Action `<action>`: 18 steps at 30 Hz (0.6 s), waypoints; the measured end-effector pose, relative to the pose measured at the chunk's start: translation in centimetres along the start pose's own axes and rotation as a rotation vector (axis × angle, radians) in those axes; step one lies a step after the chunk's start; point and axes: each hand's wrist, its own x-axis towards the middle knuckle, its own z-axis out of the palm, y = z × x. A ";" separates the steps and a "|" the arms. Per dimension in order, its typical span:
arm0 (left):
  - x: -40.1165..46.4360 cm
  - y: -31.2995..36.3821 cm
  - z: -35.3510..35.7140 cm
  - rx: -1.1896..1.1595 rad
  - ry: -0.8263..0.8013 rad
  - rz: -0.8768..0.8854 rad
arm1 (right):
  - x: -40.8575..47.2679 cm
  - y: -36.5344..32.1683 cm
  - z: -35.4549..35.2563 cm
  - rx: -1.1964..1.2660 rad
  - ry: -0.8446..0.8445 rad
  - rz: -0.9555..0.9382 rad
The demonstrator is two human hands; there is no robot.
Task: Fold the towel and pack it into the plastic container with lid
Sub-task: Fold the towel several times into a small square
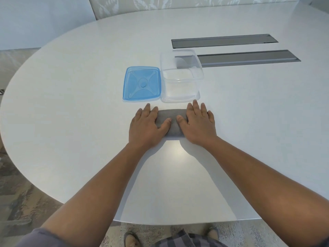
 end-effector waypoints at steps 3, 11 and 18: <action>0.1 0.0 0.1 -0.007 0.019 -0.067 | -0.1 0.6 0.1 0.055 0.019 0.026; 0.1 -0.4 0.0 -0.056 0.018 -0.100 | -0.4 1.3 0.3 0.091 0.061 0.041; 0.0 -0.5 -0.3 -0.062 0.028 -0.066 | -0.5 1.1 0.1 0.070 0.082 0.038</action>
